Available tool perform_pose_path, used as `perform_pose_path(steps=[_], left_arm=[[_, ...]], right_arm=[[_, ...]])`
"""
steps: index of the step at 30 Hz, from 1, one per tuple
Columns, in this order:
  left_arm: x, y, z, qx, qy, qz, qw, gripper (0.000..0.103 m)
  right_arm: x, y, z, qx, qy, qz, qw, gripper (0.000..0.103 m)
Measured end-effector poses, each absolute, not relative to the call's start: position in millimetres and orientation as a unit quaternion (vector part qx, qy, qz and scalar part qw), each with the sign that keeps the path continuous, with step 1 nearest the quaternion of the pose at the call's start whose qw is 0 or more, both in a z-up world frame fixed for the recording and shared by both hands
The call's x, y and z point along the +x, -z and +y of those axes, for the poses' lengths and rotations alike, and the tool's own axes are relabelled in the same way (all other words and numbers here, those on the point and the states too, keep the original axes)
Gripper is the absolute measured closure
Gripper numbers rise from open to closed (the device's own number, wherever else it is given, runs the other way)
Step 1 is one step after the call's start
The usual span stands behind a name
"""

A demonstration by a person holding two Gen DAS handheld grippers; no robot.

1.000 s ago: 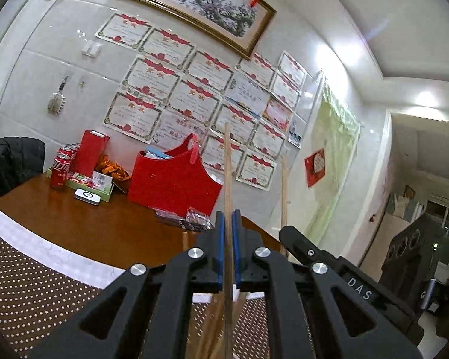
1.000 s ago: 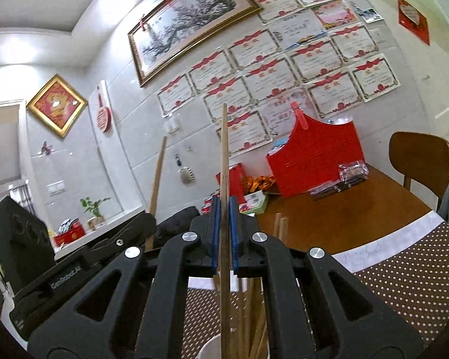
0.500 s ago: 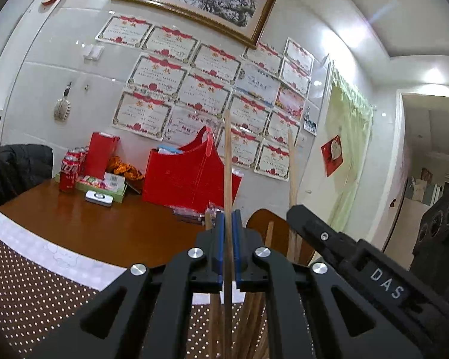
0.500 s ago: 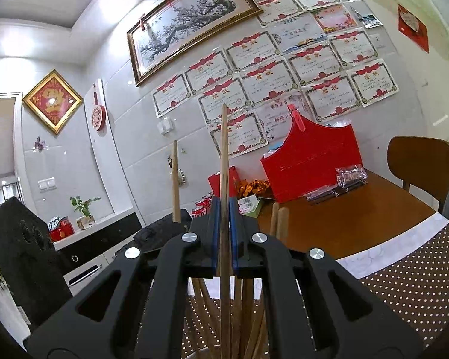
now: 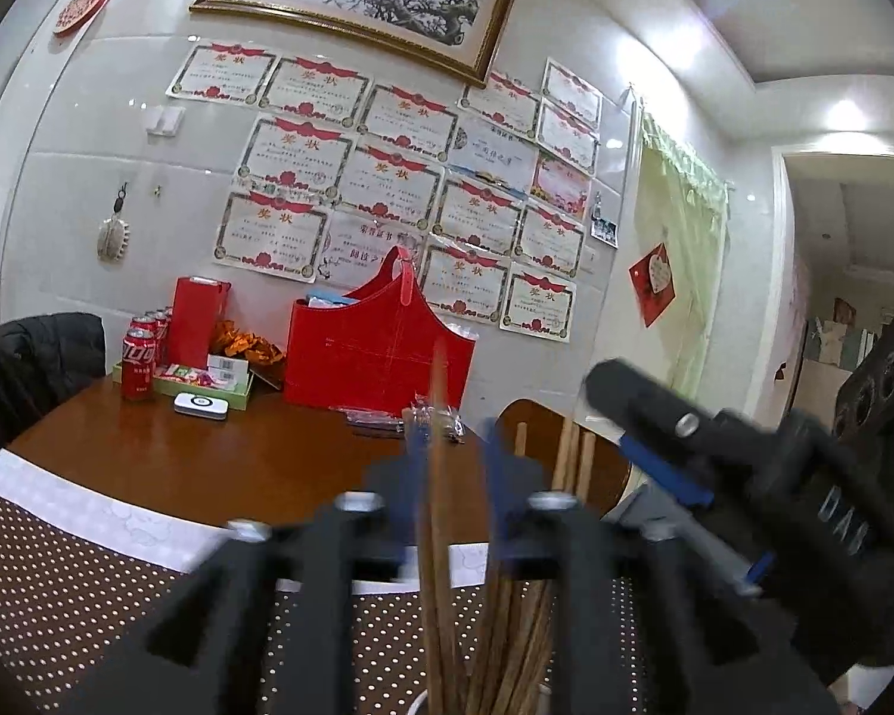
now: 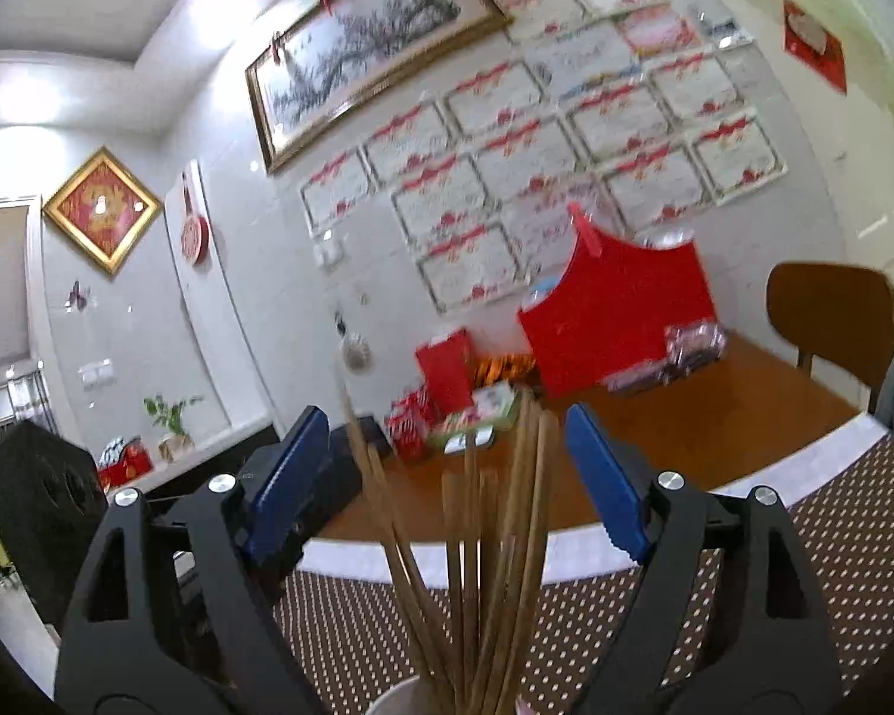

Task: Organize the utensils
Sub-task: 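Drop both chopsticks into the pink cup by opening both grippers, then move both open grippers back down to the last chopsticks on the table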

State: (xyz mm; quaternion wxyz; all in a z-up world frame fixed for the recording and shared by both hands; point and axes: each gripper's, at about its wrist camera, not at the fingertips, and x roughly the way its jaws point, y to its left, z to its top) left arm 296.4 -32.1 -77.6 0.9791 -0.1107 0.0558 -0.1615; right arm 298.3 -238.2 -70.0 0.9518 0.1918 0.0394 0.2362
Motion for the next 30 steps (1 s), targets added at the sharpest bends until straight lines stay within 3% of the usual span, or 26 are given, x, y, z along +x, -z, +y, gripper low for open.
perform_pose_path(steps=[4, 15, 23, 30], left_arm=[[293, 71, -29, -0.113, 0.160, 0.053, 0.979, 0.061], [266, 48, -27, -0.109, 0.155, 0.051, 0.981, 0.023], [224, 50, -16, -0.048, 0.117, 0.095, 0.987, 0.016], [192, 68, 0, -0.028, 0.090, 0.133, 0.987, 0.016]], right_arm=[[291, 61, -248, 0.203, -0.227, 0.022, 0.952, 0.007], [286, 45, -252, 0.195, -0.217, 0.042, 0.956, 0.006], [267, 35, -255, 0.188, -0.201, 0.096, 0.956, 0.006], [228, 44, -252, 0.148, -0.200, 0.149, 0.957, 0.006]])
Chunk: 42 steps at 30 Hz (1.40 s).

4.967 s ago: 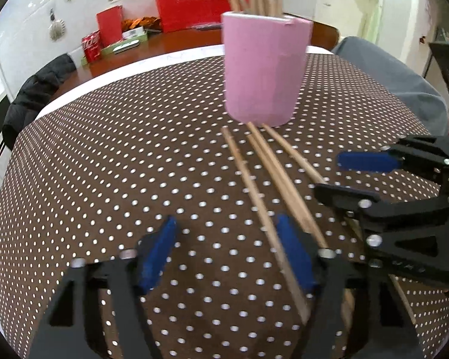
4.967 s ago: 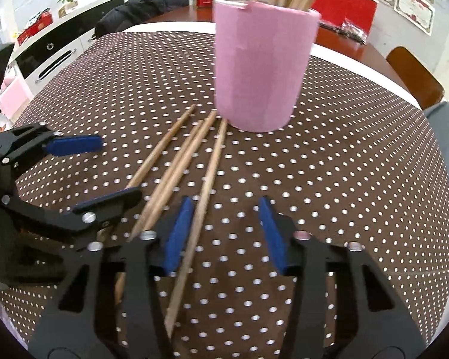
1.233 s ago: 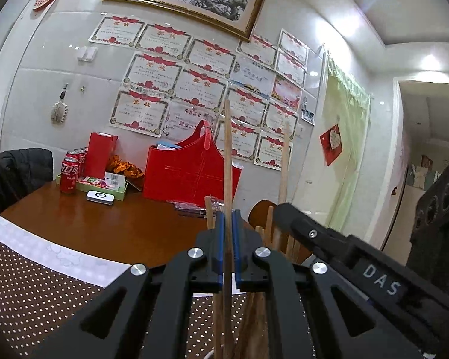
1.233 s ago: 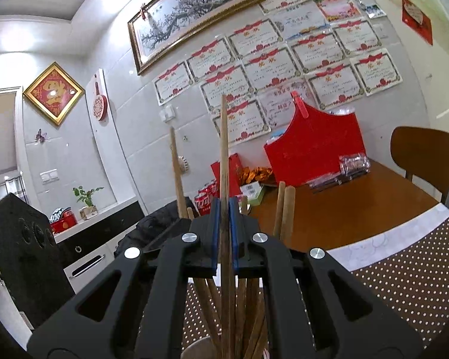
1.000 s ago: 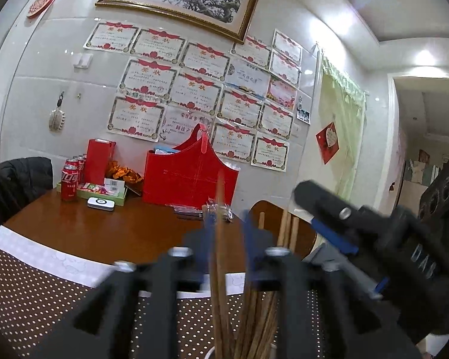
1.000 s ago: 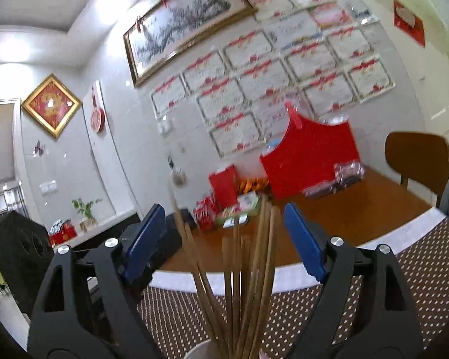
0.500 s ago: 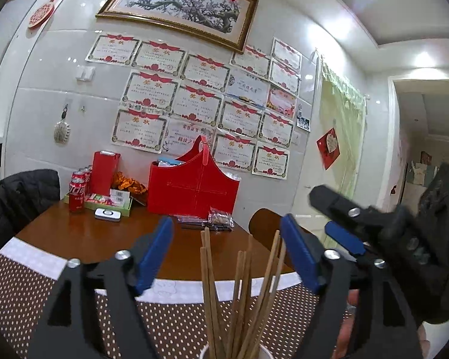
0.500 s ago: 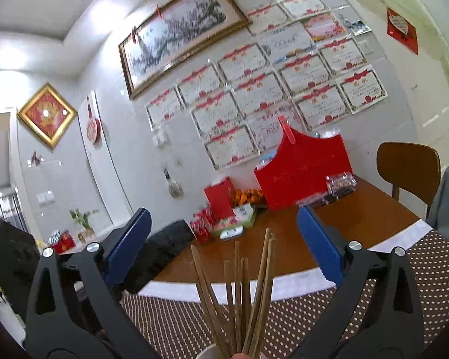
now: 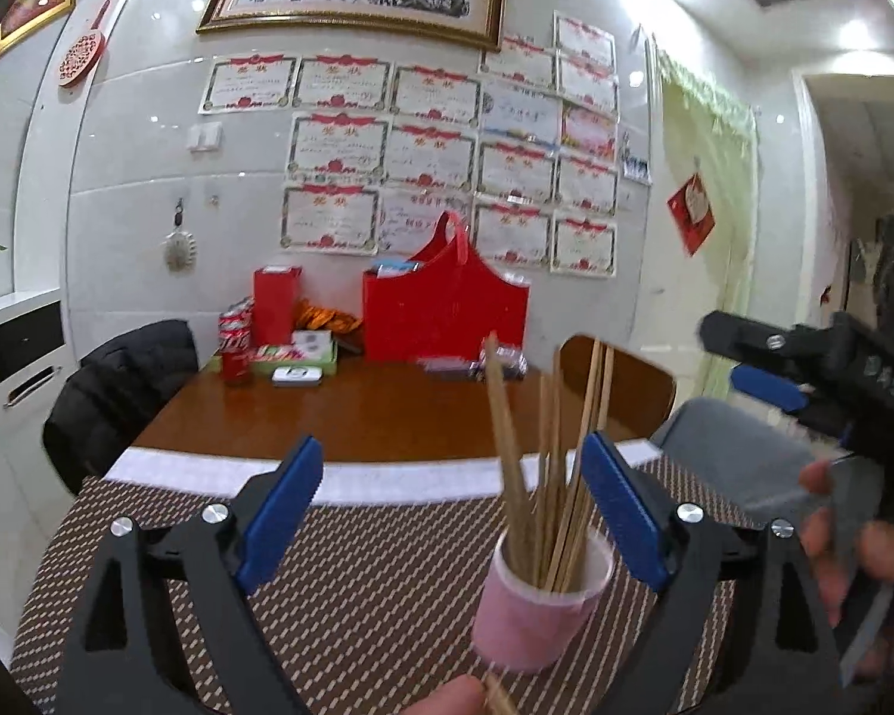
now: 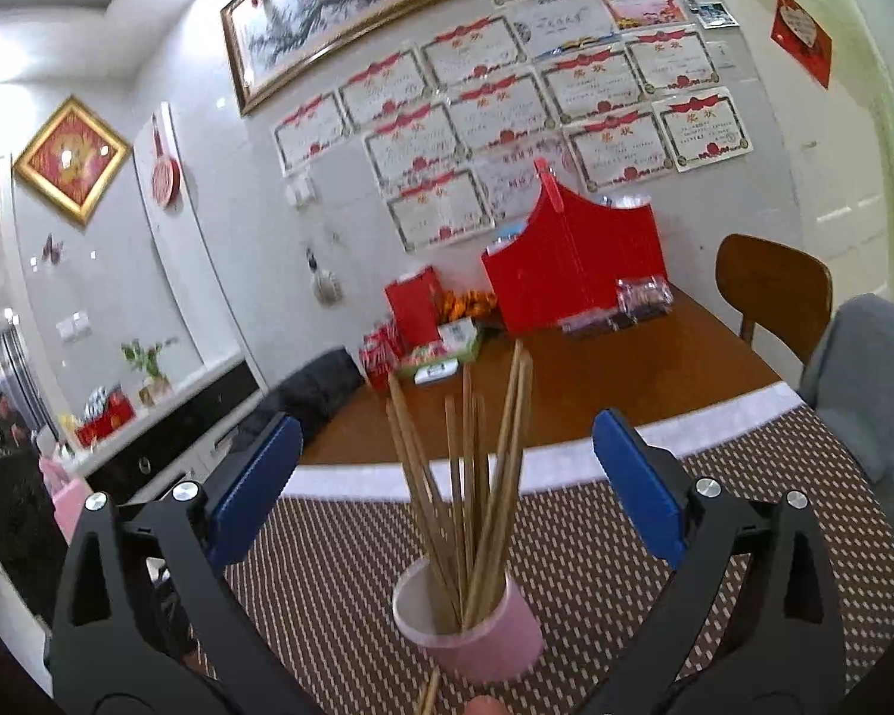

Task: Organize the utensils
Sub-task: 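Move both open grippers back down to the last chopsticks on the table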

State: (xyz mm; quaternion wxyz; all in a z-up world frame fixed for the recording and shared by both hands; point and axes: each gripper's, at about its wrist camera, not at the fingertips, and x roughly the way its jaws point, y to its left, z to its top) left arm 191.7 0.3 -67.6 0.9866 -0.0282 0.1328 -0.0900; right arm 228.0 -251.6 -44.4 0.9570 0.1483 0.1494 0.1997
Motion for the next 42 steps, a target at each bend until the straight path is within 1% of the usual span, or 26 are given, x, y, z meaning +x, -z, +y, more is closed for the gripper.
perform_pose_path(steps=[6, 13, 16, 24, 33, 42], left_arm=[[168, 88, 15, -0.023, 0.082, 0.170, 0.982, 0.016], [155, 119, 20, -0.009, 0.069, 0.222, 0.973, 0.016], [148, 142, 18, -0.007, 0.068, 0.255, 0.965, 0.016], [146, 193, -6, 0.030, 0.094, 0.342, 0.935, 0.016], [136, 221, -42, 0.105, 0.110, 0.408, 0.900, 0.016], [134, 226, -35, 0.076, 0.114, 0.424, 0.895, 0.016]], right_arm=[[197, 69, -252, 0.124, -0.200, 0.194, 0.952, 0.006], [184, 107, -258, 0.139, -0.211, 0.237, 0.938, 0.006], [186, 125, -259, 0.143, -0.216, 0.261, 0.930, 0.006], [198, 166, -243, 0.087, -0.228, 0.358, 0.901, 0.006], [202, 173, -246, 0.088, -0.226, 0.370, 0.897, 0.006], [205, 178, -245, 0.080, -0.223, 0.379, 0.895, 0.006]])
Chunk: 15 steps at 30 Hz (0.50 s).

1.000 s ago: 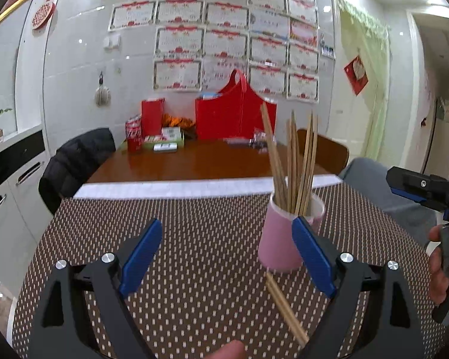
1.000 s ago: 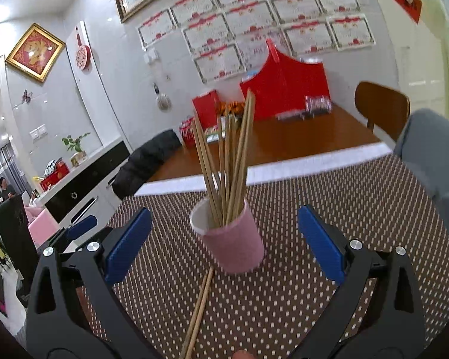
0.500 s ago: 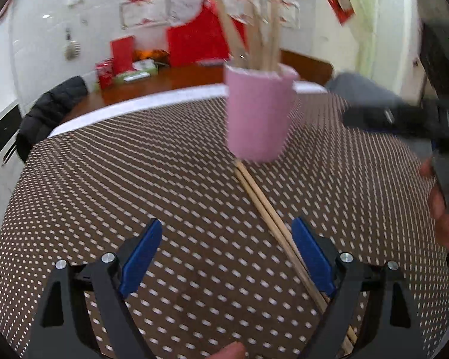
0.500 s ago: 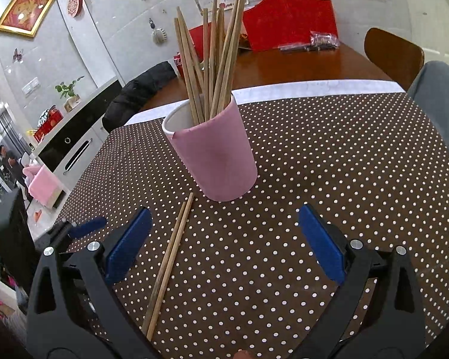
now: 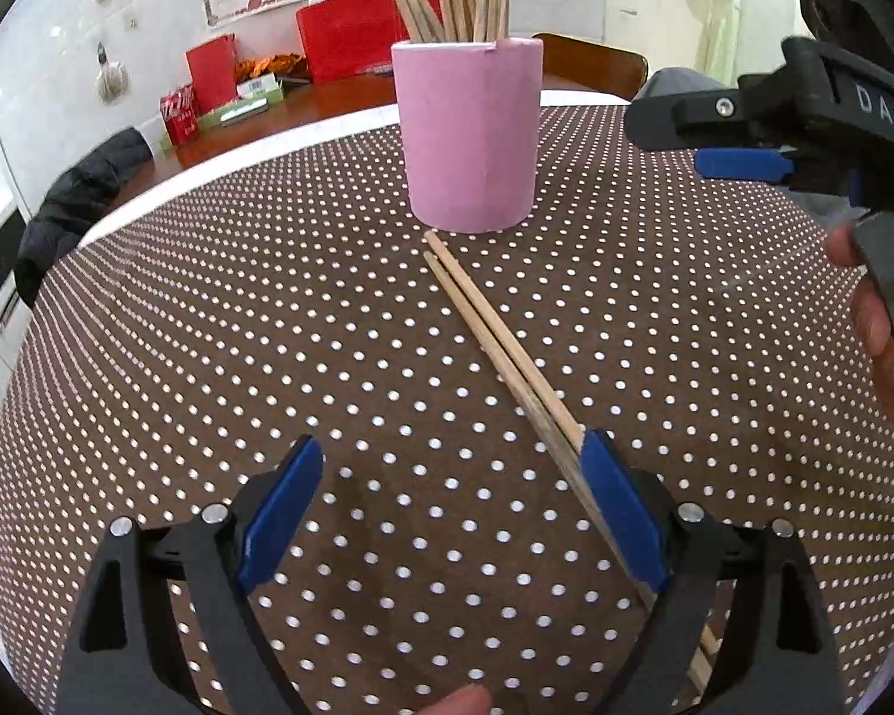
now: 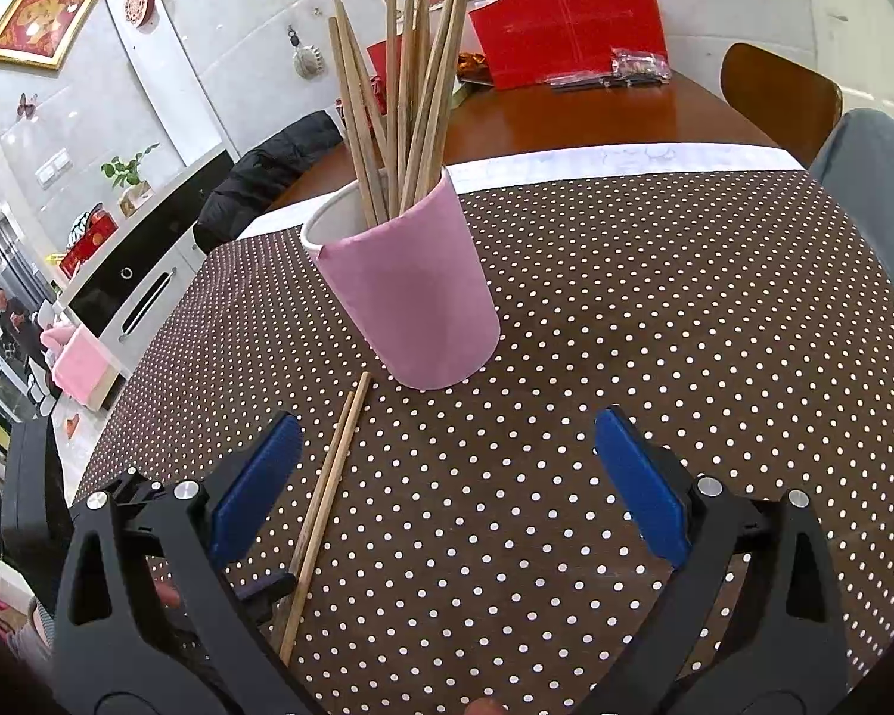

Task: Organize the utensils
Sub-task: 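Move both open grippers back down to the last chopsticks on the table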

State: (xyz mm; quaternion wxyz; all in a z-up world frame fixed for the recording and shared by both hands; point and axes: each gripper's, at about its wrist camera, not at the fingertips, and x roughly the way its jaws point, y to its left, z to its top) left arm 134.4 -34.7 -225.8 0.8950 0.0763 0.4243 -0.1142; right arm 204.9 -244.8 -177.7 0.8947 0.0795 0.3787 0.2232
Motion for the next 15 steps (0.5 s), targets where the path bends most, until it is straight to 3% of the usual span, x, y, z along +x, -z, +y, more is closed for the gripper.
perform_pose_path(steps=[15], left_arm=[[133, 230, -17, 0.107, 0.066, 0.427, 0.896, 0.015]], right_arm=[[207, 188, -227, 0.031, -0.237, 0.413, 0.879, 0.006]])
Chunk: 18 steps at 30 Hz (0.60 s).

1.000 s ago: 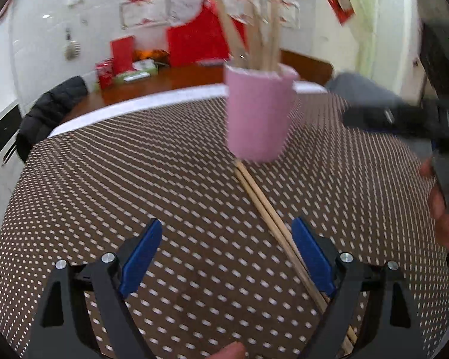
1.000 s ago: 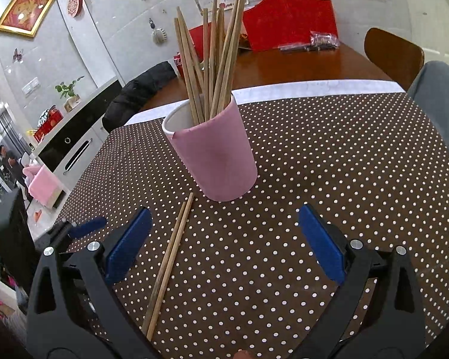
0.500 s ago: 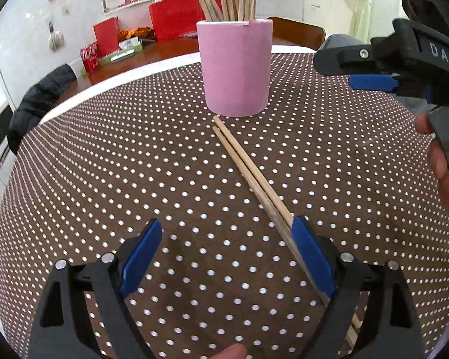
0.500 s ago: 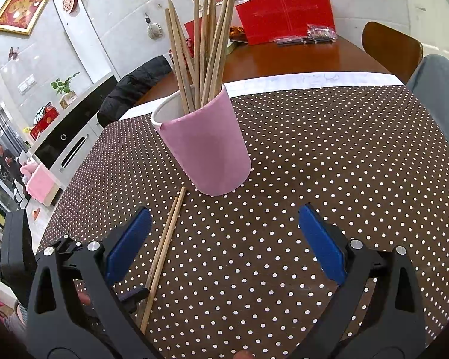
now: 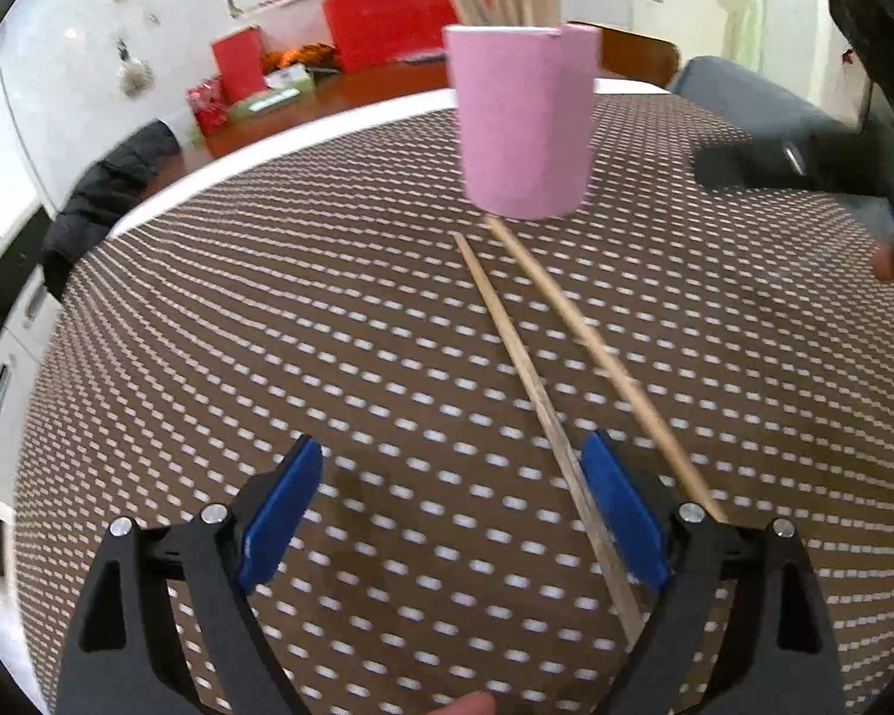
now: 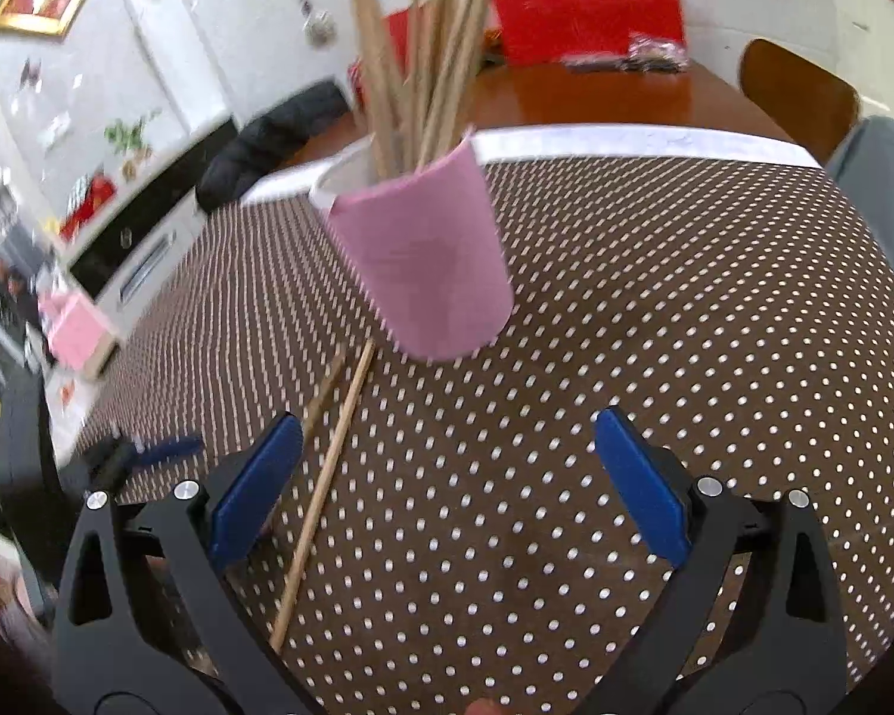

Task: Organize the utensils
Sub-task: 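Move both open grippers back down to the last chopsticks on the table, then close the right gripper on a chopstick while the left gripper grasps the other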

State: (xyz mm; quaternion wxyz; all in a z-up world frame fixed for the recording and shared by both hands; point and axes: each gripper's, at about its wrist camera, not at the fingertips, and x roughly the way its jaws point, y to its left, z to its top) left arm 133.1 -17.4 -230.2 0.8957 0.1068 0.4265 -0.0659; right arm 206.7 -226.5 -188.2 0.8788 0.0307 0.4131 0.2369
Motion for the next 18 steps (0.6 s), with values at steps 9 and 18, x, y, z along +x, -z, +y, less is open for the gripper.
perform_pose_path(steps=[9, 18], left_arm=[[146, 225, 2, 0.110, 0.069, 0.429, 0.894, 0.015], [150, 224, 13, 0.101, 0.066, 0.431, 0.894, 0.015]], right_arm=[[194, 211, -178, -0.042, -0.266, 0.441, 0.856, 0.020], [180, 225, -146, -0.141, -0.251, 0.440, 0.851, 0.065]])
